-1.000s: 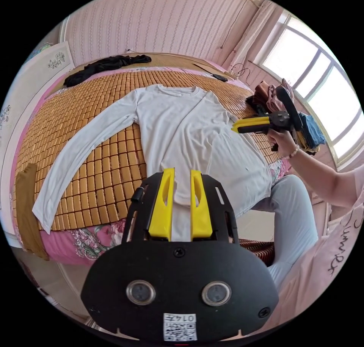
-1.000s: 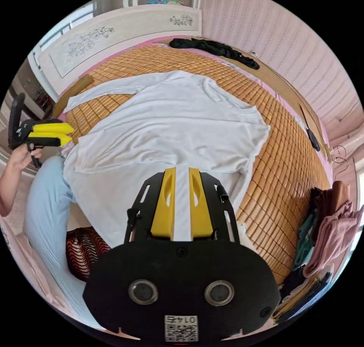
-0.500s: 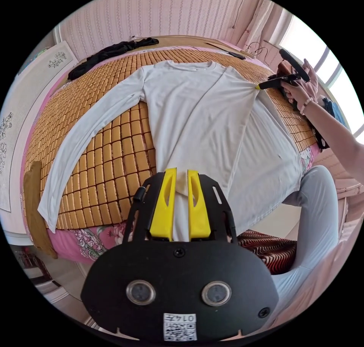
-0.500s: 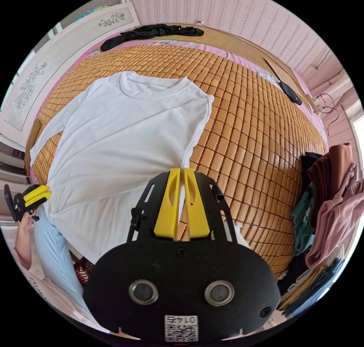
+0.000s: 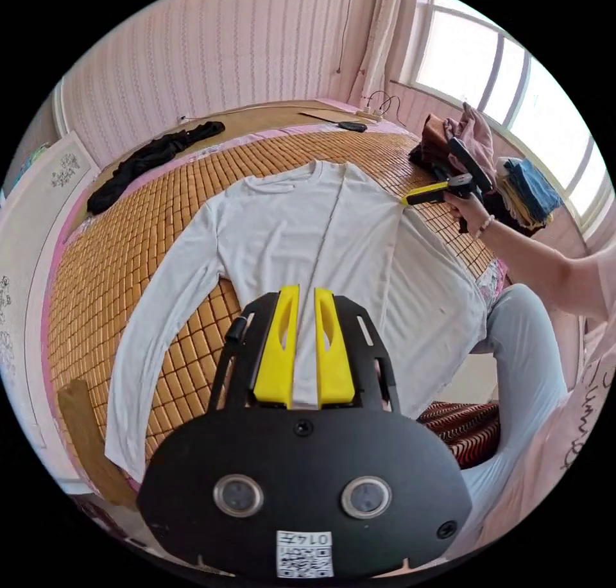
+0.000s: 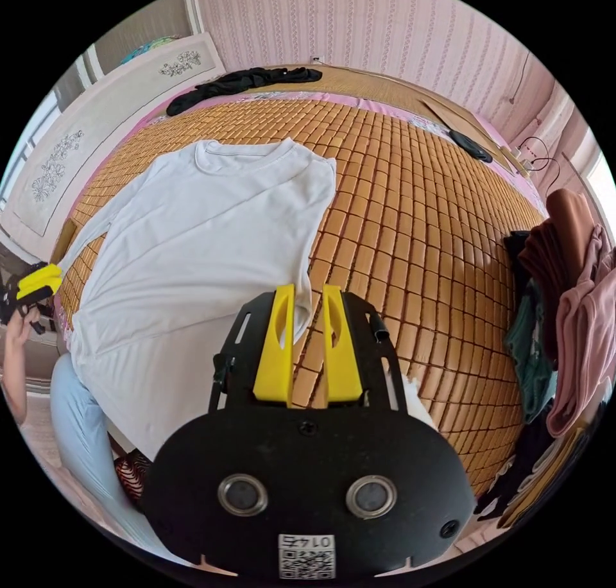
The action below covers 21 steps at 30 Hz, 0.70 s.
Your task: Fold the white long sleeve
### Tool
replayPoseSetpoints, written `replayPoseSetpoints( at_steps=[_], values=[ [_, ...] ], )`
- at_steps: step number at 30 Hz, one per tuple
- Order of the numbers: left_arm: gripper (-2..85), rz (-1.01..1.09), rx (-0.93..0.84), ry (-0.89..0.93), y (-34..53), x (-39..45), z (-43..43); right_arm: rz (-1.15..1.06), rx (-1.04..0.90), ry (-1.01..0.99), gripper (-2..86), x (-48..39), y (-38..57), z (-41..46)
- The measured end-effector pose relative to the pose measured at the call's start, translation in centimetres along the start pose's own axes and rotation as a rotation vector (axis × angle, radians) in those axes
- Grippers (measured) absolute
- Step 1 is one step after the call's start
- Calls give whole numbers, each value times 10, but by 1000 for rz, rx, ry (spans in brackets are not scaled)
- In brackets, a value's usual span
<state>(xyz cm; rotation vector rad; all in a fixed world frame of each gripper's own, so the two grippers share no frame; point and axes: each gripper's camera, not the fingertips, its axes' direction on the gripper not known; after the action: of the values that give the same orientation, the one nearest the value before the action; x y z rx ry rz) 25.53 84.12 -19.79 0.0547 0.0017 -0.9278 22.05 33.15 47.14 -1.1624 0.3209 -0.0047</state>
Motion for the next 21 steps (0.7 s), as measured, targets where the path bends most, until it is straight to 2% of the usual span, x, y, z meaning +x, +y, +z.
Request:
replayPoseSetpoints(
  at_steps=[4, 7, 11, 16, 18, 21],
  values=[
    [50, 120, 13, 120, -103, 11, 25, -47, 33, -5, 56, 2, 12, 8],
    [47, 176, -12, 146, -177, 29, 70, -61, 70, -57, 44, 11, 20, 11],
    [36, 127, -26, 172, -254, 46, 135, -78, 125, -101, 53, 31, 30, 17],
    [76, 72, -63, 223, -299, 59, 198, -64, 122, -180, 55, 53, 29, 28],
    [70, 58, -105, 219, -310, 64, 217, -67, 124, -208, 45, 59, 31, 33],
    [12, 85, -125, 174, -323, 74, 235, -76, 125, -218, 19, 65, 34, 39]
  ],
)
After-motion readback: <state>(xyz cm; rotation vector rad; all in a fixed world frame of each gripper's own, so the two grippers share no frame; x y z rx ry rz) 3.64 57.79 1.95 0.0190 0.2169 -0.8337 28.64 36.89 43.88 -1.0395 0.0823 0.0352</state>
